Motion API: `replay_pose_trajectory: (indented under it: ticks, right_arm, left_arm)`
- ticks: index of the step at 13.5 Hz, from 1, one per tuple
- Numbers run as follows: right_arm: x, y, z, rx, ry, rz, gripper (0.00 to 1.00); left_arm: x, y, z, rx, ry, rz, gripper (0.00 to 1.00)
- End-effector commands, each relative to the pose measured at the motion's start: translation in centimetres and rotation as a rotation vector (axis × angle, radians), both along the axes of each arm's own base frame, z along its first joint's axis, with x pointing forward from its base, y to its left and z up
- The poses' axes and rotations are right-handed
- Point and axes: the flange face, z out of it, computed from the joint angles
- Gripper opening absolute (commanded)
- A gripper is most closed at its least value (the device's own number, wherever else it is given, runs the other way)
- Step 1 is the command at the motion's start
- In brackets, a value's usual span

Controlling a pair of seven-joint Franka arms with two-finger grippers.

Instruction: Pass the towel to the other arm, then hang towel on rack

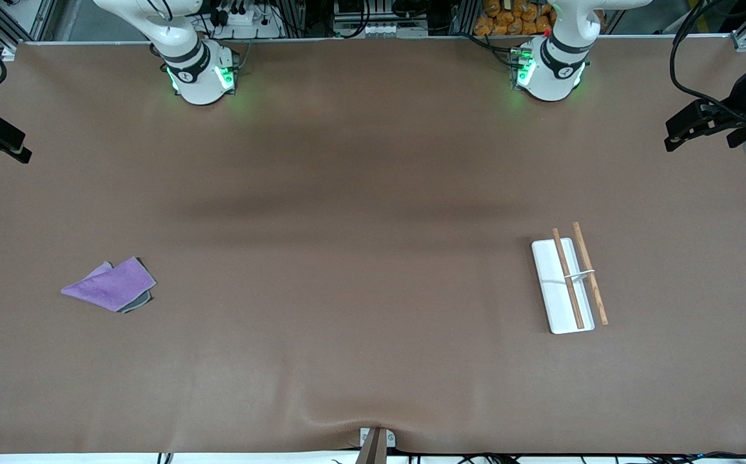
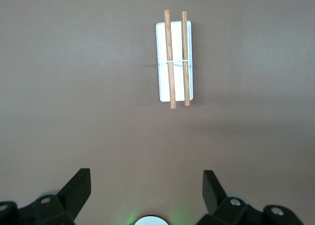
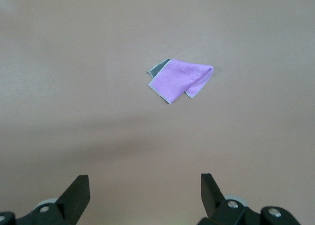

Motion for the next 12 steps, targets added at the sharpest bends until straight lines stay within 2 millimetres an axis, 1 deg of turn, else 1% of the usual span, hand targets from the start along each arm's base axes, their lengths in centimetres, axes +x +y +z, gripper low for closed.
replay_pose_trajectory:
  ticks: [1,3,5,7,9,12]
  right_arm:
    - [-0.2,-0.2,0.5,0.015,-0.012,-0.015,1.00]
    - [-0.2,-0.2,0.5,0.015,-0.013,-0.017,1.00]
    - [-0.2,-0.2,0.5,0.015,-0.012,-0.015,1.00]
    - [-0.2,-0.2,0.5,0.015,-0.013,-0.017,1.00]
    - [-0.2,-0.2,0.5,0.015,-0.013,-0.017,1.00]
    - [-0.2,-0.2,0.6,0.014,-0.014,-0.017,1.00]
  left_arm:
    - [-0.1,-0.1,0.5,0.012,-0.013,-0.018,1.00]
    - [0.1,0.0,1.0,0.011,-0.024,-0.011,1.00]
    - [0.3,0.1,0.6,0.011,-0.016,-0.017,1.00]
    - [0.6,1.3,0.3,0.009,-0.010,-0.016,1.00]
    - [0.5,0.6,0.2,-0.001,-0.005,-0.009,1.00]
    - [0.5,0.6,0.0,-0.001,-0.001,-0.014,1.00]
